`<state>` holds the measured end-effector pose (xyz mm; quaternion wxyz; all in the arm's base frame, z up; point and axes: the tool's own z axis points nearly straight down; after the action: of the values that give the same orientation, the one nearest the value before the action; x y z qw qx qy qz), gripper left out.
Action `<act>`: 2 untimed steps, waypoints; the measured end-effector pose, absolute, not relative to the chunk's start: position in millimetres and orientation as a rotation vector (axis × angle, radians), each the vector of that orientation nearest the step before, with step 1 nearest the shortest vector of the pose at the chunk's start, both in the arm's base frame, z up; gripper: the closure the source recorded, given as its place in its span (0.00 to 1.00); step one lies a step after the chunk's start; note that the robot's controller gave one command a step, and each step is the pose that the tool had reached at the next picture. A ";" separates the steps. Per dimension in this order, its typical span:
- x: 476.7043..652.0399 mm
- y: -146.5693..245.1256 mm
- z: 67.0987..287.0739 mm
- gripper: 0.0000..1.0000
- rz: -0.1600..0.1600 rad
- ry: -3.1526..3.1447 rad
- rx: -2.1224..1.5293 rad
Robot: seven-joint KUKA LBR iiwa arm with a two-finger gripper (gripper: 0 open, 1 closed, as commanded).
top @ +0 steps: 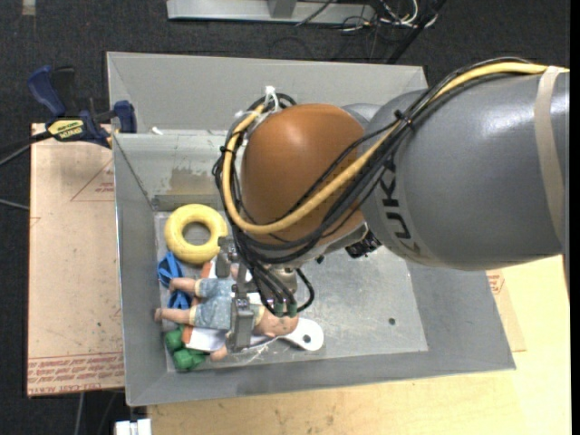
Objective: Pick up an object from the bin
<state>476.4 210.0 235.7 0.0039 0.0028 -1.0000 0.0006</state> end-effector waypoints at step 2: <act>480.3 213.1 206.0 0.00 -0.005 -3.146 0.086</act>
Offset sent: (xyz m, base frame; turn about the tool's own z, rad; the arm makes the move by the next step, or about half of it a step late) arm 0.0029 0.0177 -0.1657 -0.2466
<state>480.3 213.1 206.0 -0.0028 0.0272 -0.9996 -0.0015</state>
